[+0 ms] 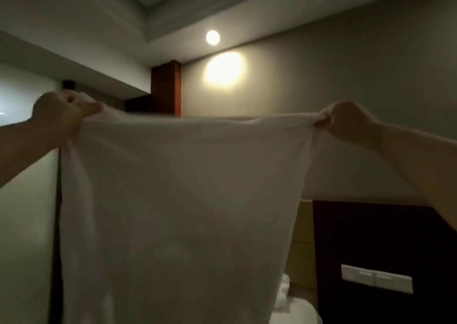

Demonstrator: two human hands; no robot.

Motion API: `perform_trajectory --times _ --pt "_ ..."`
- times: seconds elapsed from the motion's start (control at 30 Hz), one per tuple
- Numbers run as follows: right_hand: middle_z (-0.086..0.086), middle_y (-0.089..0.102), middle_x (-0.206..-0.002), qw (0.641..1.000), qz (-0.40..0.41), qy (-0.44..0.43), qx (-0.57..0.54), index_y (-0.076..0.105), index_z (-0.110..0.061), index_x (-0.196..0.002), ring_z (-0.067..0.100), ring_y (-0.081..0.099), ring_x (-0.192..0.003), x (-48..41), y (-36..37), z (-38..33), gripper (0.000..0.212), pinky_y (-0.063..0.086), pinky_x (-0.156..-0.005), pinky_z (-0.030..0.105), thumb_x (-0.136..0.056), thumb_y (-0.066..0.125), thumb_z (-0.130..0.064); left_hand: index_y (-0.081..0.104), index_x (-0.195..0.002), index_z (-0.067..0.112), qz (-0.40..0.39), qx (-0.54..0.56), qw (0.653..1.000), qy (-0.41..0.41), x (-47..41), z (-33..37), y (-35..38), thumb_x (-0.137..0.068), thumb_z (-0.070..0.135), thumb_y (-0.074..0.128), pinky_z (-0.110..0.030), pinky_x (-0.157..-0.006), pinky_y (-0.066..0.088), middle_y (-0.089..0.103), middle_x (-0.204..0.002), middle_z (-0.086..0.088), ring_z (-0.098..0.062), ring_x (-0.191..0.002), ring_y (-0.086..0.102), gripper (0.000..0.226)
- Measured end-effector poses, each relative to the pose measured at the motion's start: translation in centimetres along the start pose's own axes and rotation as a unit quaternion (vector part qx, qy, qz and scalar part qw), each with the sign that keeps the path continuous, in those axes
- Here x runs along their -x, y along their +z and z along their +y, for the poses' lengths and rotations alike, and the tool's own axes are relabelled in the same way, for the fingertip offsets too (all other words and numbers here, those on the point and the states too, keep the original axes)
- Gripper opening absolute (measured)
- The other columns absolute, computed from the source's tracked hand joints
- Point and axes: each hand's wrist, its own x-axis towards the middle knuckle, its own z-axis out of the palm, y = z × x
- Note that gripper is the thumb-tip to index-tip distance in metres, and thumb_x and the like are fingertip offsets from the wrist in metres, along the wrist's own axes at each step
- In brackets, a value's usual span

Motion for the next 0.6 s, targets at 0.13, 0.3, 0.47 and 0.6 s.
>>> perform_trajectory --times 0.13,0.3,0.47,0.6 --pt "0.025 0.064 -0.091 0.972 0.17 0.095 -0.132 0.067 0.007 -0.092 0.027 0.057 -0.087 -4.0 0.9 -1.9 0.041 0.034 -0.066 0.032 -0.084 0.052 -0.03 0.057 -0.08 0.01 0.056 0.0 0.998 -0.018 -3.7 3.1 -1.7 -0.063 0.067 0.072 -0.043 -0.068 0.048 0.061 -0.084 -0.013 -0.029 -0.078 0.06 0.061" --pt "0.022 0.067 -0.095 0.994 0.082 0.058 -0.033 0.069 -0.001 -0.092 0.035 0.062 -0.09 -5.0 1.3 -1.5 0.021 0.044 -0.072 0.035 -0.092 0.055 -0.017 0.06 -0.099 -0.007 0.073 -0.029 0.996 0.036 0.7 6.2 -0.4 -0.084 0.034 0.067 -0.034 -0.07 0.035 0.058 -0.095 -0.02 -0.035 -0.092 0.055 0.044" --pt "0.01 0.064 -0.066 0.837 -0.051 0.215 -0.501 0.066 -0.008 -0.063 0.009 0.061 -0.046 -6.8 0.1 -1.4 0.035 0.05 -0.046 0.02 -0.091 0.046 0.0 0.06 -0.084 0.003 0.082 0.017 0.996 0.016 -0.7 6.8 -0.5 -0.079 0.042 0.07 -0.038 -0.072 0.041 0.06 -0.091 -0.02 -0.029 -0.086 0.056 0.04" --pt "0.006 0.063 -0.063 0.681 -0.176 0.22 -0.676 0.058 -0.007 -0.074 0.014 0.063 -0.049 -4.3 -1.0 -0.7 0.007 0.055 -0.047 0.025 -0.075 0.06 0.0 0.064 -0.094 0.012 -0.04 0.068 0.997 0.001 -0.5 4.0 -0.1 -0.084 0.038 0.066 -0.042 -0.089 0.044 0.063 -0.099 -0.016 -0.028 -0.095 0.056 0.028"
